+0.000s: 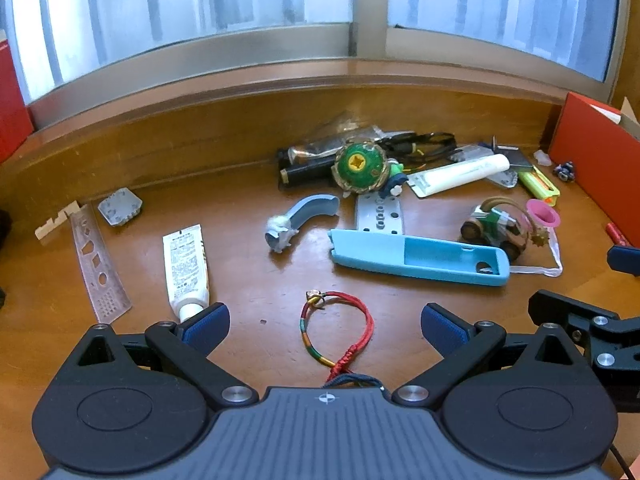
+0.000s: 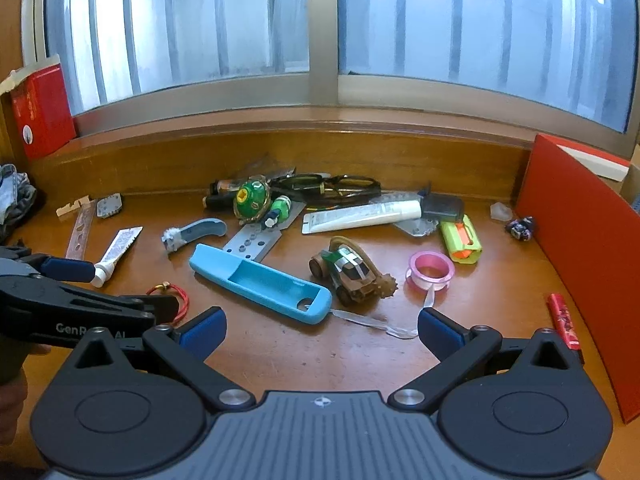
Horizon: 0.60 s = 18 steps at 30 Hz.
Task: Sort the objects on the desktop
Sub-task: 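Move both tools toward the cluttered objects on the desk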
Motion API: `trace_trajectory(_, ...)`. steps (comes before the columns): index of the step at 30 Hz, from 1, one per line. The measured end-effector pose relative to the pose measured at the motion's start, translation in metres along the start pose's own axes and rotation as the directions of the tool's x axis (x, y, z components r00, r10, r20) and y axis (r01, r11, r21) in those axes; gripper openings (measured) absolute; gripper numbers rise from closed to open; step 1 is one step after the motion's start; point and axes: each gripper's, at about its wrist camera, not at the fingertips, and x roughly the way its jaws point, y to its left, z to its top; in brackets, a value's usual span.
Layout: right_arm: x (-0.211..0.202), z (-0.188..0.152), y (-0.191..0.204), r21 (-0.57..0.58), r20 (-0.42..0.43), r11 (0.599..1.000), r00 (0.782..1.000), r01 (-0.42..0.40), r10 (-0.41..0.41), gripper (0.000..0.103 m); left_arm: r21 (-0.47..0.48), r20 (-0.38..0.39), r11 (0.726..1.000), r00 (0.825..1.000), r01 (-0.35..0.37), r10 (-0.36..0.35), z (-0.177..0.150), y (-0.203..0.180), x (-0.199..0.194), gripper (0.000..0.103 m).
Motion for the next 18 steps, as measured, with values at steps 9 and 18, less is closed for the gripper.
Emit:
trace_trajectory(9,0.009,0.006,0.001,-0.010,-0.036,1.000,0.999,0.000,-0.001,0.102,-0.013,-0.051,1.000,0.999,0.001,-0.002,-0.005,0.000,0.022,0.103)
trace_trajectory(18,0.017,0.010,0.001,-0.017,-0.067,1.000,0.998,0.001,-0.002,0.102,0.007,-0.074,0.999,0.997,0.036,-0.036,-0.002,-0.002,0.027,0.103)
